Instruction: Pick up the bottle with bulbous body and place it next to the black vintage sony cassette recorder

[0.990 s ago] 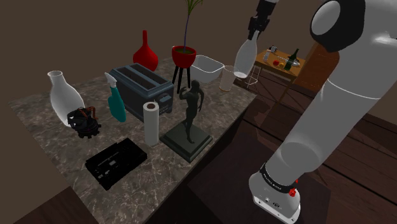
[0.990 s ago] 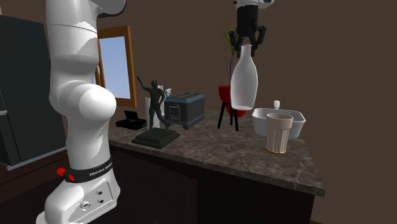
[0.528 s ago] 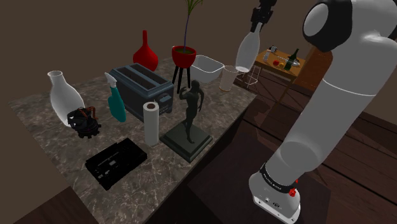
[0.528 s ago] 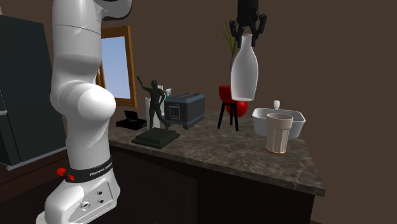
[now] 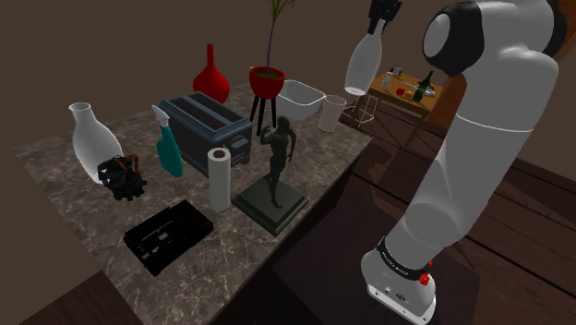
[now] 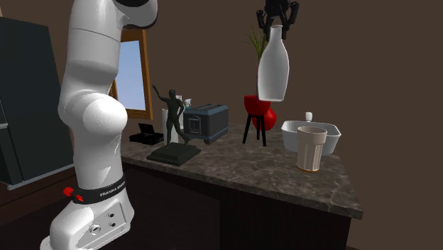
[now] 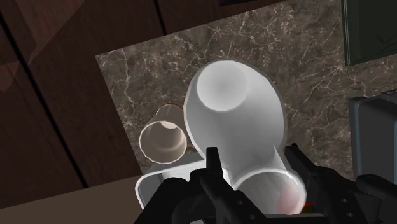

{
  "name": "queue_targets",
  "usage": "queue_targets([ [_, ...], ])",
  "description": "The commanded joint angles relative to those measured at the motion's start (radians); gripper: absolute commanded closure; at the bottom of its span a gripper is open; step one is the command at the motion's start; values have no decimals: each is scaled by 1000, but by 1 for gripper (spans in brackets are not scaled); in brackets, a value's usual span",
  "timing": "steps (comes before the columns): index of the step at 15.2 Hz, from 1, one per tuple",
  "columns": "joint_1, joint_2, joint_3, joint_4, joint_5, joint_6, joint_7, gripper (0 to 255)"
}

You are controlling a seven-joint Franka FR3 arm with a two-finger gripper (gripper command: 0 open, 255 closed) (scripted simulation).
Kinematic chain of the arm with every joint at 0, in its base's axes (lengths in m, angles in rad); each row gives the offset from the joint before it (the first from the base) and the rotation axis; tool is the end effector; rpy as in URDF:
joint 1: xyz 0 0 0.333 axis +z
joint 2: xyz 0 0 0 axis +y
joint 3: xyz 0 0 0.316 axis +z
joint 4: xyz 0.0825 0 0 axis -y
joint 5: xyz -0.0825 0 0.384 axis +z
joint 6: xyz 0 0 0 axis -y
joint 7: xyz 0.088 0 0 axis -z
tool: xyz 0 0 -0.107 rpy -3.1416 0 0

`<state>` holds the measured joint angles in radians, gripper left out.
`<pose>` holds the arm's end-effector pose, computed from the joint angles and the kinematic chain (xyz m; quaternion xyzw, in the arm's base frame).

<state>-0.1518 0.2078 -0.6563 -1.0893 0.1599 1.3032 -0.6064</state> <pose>0.4447 -0.3560 0.7221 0.9971 -0.0711 0.0260 0.0043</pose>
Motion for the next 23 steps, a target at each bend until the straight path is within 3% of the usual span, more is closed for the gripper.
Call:
queue_targets([
  [1,-27,37,-5,85,28,-54,-10,255],
  [4,-71,89,-6,195,69,-119,-20,255],
  [7,77,-78,14,-16,-53,-46,72,255],
  [11,188,-253,87,-201,-169,0,212,255],
  [16,253,-411,202,-360,-245,17,377,255],
  [23,303,-552,356,-505,-269,15,583,255],
])
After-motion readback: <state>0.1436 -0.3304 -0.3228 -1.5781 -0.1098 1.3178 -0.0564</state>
